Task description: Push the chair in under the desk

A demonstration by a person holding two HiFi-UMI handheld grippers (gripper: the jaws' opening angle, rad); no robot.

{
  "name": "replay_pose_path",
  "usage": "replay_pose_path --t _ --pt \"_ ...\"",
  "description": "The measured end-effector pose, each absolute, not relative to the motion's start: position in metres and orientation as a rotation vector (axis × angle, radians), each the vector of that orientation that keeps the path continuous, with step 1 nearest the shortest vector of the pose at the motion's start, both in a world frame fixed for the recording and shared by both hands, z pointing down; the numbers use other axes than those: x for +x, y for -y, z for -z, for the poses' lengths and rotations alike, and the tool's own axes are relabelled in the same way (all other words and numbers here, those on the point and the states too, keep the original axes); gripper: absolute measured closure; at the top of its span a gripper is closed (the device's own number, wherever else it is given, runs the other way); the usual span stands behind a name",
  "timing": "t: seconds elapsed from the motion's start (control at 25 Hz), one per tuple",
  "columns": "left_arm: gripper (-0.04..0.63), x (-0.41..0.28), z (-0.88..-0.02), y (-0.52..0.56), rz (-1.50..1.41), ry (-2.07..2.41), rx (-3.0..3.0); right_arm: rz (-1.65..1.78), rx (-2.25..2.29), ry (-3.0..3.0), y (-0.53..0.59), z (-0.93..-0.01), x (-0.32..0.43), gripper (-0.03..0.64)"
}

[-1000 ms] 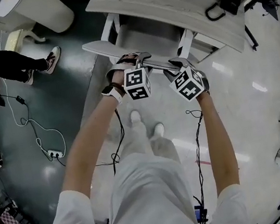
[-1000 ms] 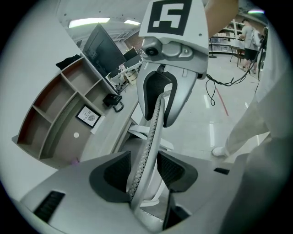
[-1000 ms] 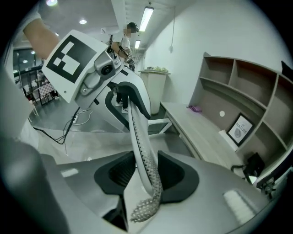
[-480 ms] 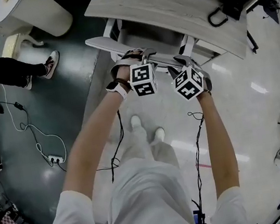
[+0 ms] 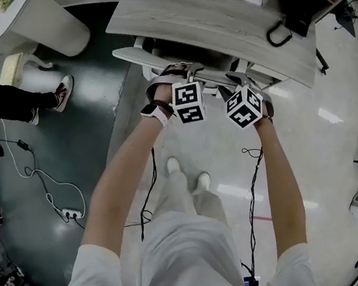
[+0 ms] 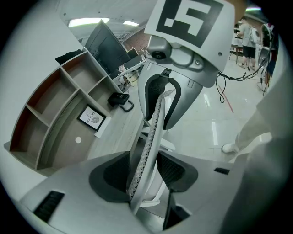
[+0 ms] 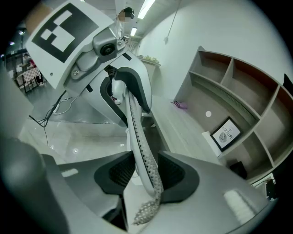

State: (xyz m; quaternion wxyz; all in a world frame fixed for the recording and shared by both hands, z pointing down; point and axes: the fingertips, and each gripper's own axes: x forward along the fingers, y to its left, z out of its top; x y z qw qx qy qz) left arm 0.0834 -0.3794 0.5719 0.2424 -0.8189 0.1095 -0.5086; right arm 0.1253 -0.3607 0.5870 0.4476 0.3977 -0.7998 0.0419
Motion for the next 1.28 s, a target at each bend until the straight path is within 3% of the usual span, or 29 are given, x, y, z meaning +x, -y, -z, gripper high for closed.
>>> replay_pose_path --t 0.8,1.28 --pt "0.394 0.096 -0.568 0.410 1.333 -0.330 -2.227 0.030 1.014 1.927 0.392 -0.587 0.138 0.453" --pt "0.350 0.096 -0.545 0.357 1.203 -0.405 -2.282 0.188 1.069 1.965 0.358 -0.547 0.126 0.436"
